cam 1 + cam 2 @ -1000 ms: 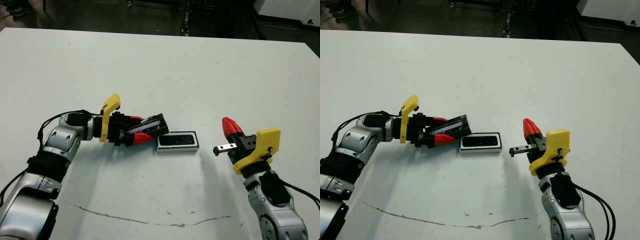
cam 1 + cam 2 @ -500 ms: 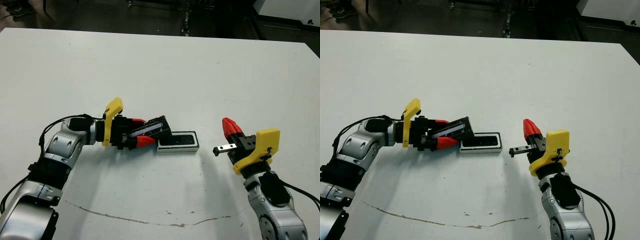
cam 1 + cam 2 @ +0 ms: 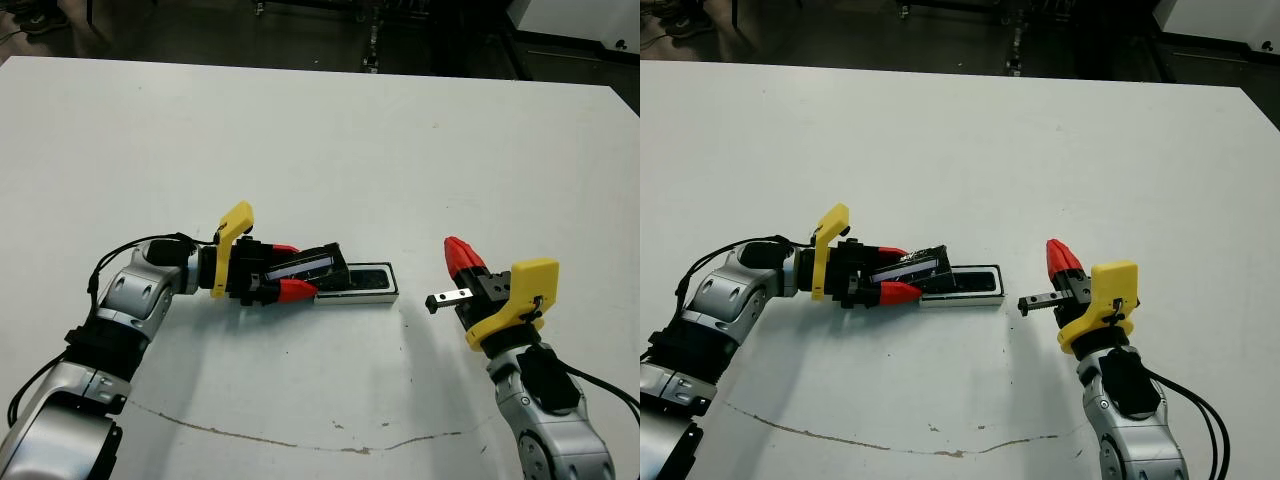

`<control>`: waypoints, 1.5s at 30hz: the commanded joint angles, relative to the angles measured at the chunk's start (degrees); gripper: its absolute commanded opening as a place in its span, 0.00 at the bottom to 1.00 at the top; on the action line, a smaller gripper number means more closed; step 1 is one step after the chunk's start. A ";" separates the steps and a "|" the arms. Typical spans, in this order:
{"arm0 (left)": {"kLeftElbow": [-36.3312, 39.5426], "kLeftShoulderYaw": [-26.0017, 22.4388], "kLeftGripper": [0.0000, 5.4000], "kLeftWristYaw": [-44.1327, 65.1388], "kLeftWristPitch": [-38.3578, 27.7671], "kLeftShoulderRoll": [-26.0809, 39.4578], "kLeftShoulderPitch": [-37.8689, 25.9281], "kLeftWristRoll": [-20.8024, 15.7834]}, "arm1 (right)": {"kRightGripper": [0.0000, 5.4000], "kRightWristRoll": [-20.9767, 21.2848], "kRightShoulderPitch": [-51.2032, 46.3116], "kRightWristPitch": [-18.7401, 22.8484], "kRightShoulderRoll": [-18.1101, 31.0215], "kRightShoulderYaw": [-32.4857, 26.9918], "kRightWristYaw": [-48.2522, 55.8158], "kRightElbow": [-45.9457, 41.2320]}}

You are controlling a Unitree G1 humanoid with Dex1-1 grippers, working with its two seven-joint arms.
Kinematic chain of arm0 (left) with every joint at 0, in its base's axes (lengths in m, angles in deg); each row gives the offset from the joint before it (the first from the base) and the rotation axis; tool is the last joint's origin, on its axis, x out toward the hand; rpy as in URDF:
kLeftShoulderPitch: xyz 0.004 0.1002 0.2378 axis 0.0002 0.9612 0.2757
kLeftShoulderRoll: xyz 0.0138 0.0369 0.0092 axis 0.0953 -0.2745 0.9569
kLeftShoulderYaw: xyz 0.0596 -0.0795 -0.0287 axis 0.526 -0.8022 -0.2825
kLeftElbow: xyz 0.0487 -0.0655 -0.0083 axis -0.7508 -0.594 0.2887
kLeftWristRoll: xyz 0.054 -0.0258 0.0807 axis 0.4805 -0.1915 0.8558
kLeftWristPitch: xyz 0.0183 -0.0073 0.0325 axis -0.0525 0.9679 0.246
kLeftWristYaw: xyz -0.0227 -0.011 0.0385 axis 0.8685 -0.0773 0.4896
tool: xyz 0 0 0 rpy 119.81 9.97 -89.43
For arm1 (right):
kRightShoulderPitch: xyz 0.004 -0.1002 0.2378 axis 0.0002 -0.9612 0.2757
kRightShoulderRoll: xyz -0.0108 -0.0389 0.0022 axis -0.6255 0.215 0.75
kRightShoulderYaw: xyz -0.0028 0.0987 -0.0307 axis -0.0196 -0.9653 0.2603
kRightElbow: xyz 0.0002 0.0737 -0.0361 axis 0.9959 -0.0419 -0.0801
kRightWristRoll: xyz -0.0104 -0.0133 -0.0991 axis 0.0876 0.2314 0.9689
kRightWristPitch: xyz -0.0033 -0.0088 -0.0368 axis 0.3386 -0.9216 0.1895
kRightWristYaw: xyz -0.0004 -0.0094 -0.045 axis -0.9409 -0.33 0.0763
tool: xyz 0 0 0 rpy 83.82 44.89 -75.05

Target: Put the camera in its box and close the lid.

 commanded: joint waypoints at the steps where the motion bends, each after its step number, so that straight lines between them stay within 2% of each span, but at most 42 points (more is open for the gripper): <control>1: -0.60 2.03 0.58 0.62 0.37 -0.46 1.01 1.49 | 0.00 0.23 -0.50 0.20 0.43 -0.11 -0.21 0.09; 11: 0.42 3.25 0.58 0.24 3.98 -1.30 0.82 1.07 | 0.00 0.32 -0.44 0.27 0.68 -0.21 -0.11 0.03; 18: 1.21 2.92 0.58 -0.56 0.94 -2.06 3.39 0.83 | 0.00 -0.30 -0.22 -0.02 0.50 -0.31 0.35 0.38; 28: 8.03 6.17 0.58 -8.98 -4.28 -0.98 6.82 7.51 | 0.00 -0.34 -0.20 0.14 0.43 -0.41 0.07 0.40; 45: 8.42 9.30 0.58 -10.38 -2.88 -1.38 4.95 9.00 | 0.00 -0.10 -0.21 0.74 0.54 -0.40 -0.28 -0.07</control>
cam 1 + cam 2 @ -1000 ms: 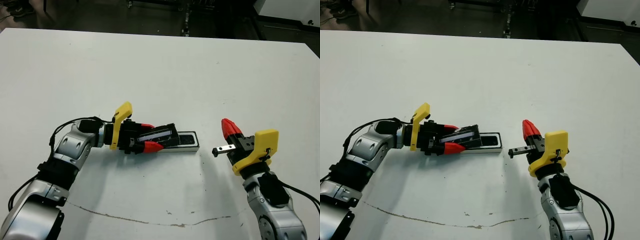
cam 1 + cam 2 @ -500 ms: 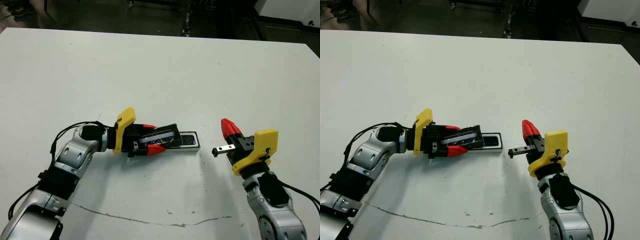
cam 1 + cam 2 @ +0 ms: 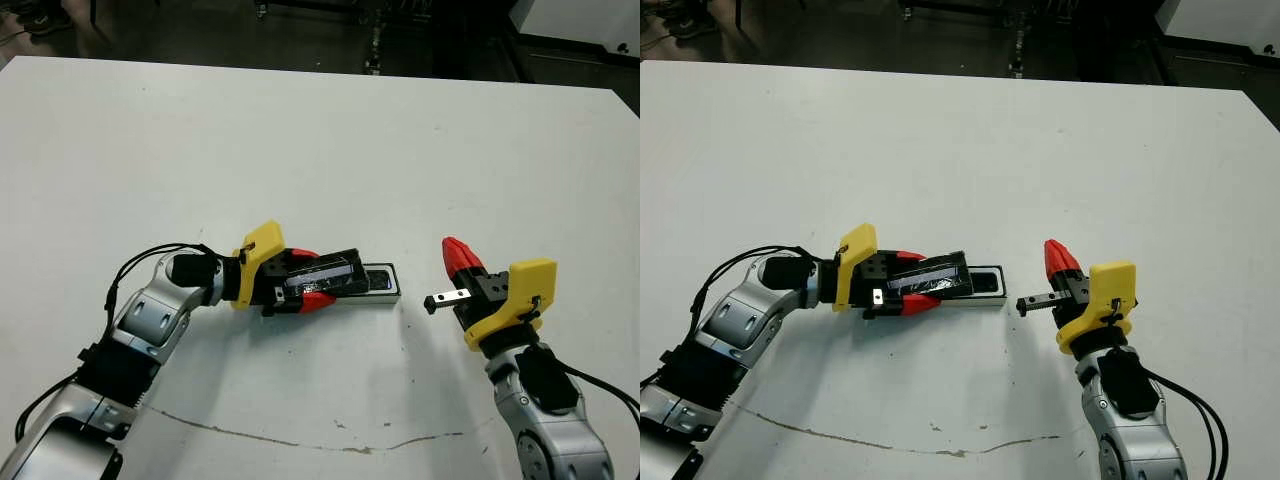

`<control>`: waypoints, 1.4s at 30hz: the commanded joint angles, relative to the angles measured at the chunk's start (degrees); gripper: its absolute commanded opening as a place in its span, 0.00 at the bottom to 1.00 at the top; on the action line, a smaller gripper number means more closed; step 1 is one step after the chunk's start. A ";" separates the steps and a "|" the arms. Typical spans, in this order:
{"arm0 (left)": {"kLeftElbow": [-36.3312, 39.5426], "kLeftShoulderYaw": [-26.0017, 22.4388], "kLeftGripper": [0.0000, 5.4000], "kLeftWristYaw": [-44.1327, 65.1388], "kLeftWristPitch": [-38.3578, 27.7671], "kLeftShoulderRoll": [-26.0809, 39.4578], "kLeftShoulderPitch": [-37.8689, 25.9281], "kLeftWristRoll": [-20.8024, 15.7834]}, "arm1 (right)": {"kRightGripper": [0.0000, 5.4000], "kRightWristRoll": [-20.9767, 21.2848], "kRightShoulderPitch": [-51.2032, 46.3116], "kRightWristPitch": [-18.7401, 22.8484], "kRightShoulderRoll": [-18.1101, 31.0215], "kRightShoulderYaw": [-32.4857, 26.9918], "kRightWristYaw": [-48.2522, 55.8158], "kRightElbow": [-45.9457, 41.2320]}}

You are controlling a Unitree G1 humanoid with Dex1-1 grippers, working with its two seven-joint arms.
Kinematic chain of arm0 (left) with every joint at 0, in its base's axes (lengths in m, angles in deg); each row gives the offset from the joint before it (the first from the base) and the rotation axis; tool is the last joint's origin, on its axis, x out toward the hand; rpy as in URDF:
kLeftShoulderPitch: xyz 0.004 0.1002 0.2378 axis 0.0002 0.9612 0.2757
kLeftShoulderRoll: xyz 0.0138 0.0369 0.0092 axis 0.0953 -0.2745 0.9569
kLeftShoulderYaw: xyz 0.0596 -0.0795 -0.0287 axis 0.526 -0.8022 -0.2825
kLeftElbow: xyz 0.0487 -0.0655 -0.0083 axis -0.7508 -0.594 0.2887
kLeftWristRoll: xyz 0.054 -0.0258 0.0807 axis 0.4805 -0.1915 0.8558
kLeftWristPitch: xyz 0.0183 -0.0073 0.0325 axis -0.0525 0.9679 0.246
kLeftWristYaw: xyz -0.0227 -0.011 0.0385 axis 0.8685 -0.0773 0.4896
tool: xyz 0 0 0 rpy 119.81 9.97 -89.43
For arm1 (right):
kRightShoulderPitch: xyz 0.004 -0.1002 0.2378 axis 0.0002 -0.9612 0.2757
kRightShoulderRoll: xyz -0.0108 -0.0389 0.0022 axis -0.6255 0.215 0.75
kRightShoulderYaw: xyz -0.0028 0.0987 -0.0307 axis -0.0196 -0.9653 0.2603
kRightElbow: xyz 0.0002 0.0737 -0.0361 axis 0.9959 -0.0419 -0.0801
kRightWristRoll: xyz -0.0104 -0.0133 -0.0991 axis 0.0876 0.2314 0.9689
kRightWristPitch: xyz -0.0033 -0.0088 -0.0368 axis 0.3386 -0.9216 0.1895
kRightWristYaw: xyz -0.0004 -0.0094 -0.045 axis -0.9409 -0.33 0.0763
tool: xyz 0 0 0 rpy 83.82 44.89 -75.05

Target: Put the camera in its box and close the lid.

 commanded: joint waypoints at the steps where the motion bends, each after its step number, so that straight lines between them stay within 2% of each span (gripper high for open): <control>1: -2.12 3.59 0.58 0.49 1.34 -0.65 0.96 2.73 | 0.00 0.14 -0.23 0.75 0.59 -0.58 -0.39 -0.25; 9: -6.86 4.76 0.58 2.06 1.00 -2.39 -2.07 2.67 | 0.00 -0.65 -0.06 0.72 0.43 -0.99 -0.08 -0.13; 20: -19.15 5.43 0.58 4.58 -5.59 -7.95 -6.70 3.48 | 0.00 -0.63 -0.01 0.65 0.46 -0.96 0.12 -0.28; 30: -24.48 4.60 0.58 4.72 -8.53 -12.13 -6.24 2.80 | 0.00 -0.74 -0.33 0.24 0.76 -1.49 0.31 0.02; 42: -30.13 4.30 0.58 3.00 -14.28 -17.03 -6.73 3.73 | 0.00 -0.51 -0.30 0.84 0.82 -1.94 -0.09 -0.44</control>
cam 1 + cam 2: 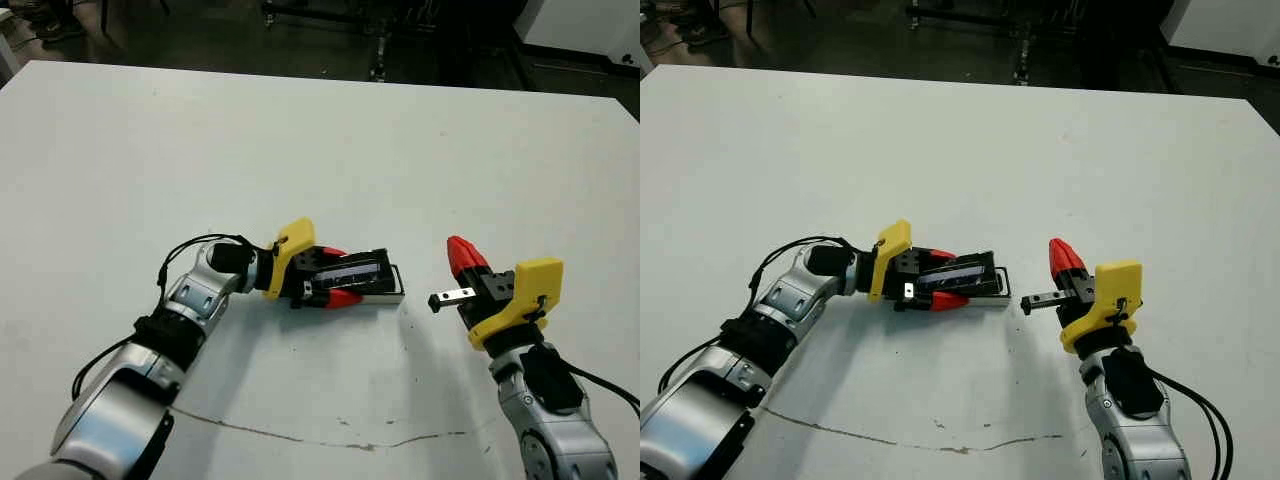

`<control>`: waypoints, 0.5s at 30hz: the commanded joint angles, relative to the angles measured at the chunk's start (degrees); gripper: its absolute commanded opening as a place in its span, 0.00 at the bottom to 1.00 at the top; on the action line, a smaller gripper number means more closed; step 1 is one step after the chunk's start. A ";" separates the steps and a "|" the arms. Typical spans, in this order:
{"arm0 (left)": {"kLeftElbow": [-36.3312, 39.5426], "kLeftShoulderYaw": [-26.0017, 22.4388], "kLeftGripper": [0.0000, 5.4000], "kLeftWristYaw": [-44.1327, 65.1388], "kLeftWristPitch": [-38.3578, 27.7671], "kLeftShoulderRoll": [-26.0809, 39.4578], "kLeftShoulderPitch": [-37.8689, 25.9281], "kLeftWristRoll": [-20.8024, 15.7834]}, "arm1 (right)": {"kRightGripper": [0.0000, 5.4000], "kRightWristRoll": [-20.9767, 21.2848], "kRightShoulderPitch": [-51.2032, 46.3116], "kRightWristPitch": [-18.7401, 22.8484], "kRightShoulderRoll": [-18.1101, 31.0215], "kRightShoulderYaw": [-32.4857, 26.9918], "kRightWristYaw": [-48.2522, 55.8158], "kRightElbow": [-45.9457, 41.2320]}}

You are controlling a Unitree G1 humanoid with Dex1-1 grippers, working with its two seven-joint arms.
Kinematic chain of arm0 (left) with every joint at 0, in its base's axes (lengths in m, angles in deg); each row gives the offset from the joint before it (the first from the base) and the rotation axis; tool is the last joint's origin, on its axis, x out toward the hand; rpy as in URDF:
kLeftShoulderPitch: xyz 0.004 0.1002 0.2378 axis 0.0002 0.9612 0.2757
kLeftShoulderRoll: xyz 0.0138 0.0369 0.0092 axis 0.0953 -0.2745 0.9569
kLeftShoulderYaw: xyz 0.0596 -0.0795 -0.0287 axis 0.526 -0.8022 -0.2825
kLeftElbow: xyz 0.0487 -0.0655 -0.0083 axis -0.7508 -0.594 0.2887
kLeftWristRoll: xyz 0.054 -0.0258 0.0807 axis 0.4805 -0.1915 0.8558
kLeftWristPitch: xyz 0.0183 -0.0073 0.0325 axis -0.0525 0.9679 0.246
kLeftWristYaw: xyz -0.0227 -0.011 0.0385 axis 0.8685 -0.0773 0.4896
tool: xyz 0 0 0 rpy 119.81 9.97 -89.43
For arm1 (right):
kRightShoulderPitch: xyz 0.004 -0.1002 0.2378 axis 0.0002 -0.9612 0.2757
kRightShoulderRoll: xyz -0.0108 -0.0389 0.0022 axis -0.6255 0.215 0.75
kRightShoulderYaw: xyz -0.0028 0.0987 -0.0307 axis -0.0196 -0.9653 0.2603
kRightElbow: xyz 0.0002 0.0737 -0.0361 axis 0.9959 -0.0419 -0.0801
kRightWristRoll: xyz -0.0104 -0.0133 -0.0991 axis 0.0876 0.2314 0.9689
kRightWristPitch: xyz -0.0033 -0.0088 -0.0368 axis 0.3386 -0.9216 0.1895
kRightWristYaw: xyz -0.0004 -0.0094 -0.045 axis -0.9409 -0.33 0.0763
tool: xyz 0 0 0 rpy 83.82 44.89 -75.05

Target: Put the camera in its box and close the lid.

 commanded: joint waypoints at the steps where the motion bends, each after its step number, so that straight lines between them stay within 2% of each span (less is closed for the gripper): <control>1: -4.62 2.73 0.58 -0.84 1.38 -5.63 2.70 2.50 | 0.00 -0.32 -0.30 0.80 0.79 -1.09 -0.18 -0.30; 5: -7.00 2.72 0.58 -0.23 1.18 -7.22 1.66 2.65 | 0.00 0.41 -0.17 -0.14 1.06 -1.47 -0.17 -0.11; 15: -14.08 3.34 0.58 3.38 -1.26 -10.25 -1.63 4.22 | 0.00 -0.33 0.04 0.72 1.12 -2.20 -0.01 -0.43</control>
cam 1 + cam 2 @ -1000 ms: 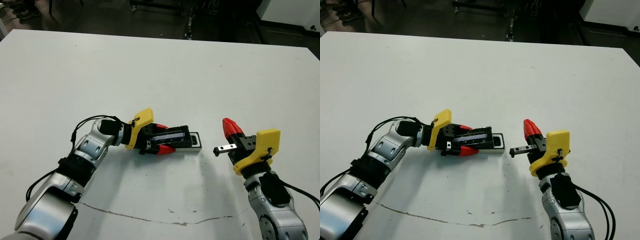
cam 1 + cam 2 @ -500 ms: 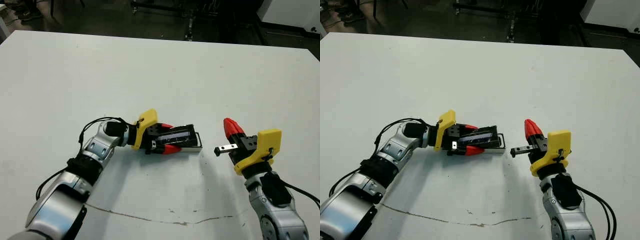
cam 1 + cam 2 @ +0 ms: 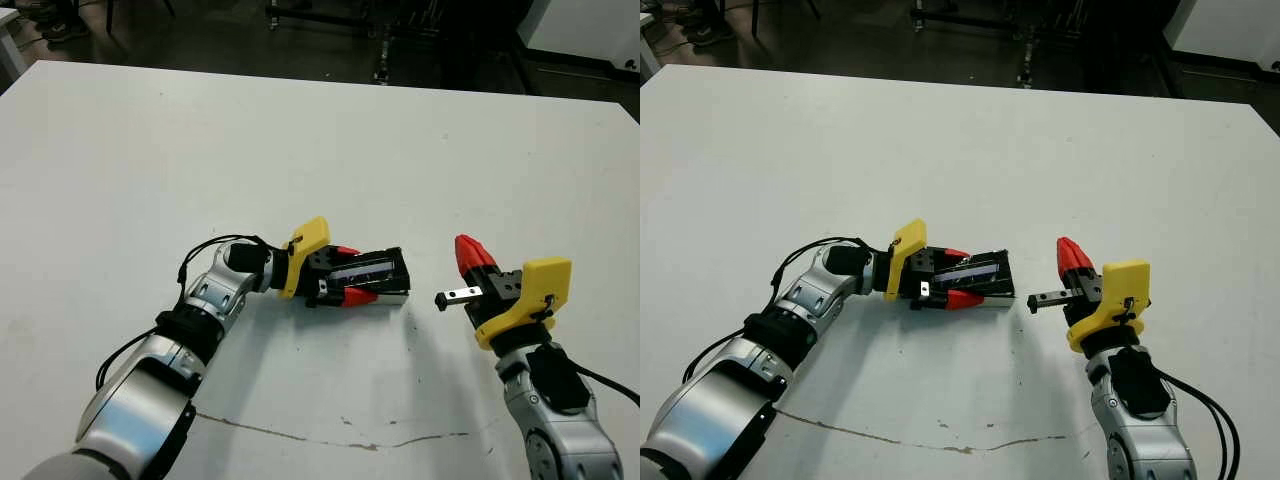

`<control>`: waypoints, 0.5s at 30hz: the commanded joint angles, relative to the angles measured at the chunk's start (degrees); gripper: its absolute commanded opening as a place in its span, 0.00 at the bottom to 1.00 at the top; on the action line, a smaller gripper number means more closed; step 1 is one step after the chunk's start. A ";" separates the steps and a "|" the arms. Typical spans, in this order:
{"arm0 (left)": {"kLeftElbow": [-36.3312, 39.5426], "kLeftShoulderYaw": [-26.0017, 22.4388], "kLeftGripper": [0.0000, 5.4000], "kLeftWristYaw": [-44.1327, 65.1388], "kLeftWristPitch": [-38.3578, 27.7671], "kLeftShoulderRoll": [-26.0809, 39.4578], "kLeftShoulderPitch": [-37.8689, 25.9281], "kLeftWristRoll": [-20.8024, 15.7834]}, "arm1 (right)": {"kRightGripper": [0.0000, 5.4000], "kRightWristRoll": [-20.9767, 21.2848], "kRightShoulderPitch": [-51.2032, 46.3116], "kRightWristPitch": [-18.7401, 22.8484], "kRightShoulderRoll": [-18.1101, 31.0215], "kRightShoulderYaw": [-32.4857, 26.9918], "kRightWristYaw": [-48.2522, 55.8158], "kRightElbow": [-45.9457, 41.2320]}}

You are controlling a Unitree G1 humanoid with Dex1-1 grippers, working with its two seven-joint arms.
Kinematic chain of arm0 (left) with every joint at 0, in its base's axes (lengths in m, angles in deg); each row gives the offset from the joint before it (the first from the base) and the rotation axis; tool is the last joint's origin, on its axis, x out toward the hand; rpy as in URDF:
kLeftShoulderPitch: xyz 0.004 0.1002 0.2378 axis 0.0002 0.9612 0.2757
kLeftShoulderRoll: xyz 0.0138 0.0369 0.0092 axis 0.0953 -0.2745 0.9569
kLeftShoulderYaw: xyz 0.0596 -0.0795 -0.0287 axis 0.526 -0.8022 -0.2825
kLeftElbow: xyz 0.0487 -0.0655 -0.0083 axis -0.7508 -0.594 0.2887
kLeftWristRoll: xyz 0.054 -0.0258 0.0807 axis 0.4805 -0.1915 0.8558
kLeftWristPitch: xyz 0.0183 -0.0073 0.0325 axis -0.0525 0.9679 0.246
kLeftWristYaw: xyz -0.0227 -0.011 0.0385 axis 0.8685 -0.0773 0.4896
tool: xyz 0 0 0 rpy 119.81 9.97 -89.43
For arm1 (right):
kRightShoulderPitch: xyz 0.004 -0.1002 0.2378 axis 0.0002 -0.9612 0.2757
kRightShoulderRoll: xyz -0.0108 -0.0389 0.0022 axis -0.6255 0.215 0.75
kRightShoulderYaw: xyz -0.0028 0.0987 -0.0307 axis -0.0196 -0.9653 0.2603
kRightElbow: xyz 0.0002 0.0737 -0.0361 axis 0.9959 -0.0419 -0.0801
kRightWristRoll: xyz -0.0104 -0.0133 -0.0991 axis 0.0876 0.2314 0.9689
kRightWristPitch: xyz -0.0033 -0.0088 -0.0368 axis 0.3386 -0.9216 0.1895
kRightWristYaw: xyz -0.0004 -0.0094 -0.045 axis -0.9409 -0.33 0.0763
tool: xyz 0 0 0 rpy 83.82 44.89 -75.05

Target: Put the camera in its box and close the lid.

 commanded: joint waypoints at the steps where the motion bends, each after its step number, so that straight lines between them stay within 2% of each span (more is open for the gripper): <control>1: -5.80 3.69 0.58 1.07 1.49 -7.12 2.45 3.32 | 0.00 -0.52 -0.09 0.85 0.68 -0.75 -0.06 -0.49; 10: -10.09 4.27 0.58 1.36 -1.56 -9.11 0.33 5.65 | 0.00 -0.43 -0.25 0.04 0.48 -0.66 -0.04 -0.25; 15: -11.44 4.69 0.58 1.24 -1.00 -10.68 -0.69 6.39 | 0.00 -0.31 -0.20 0.15 0.69 -0.78 -0.01 -0.28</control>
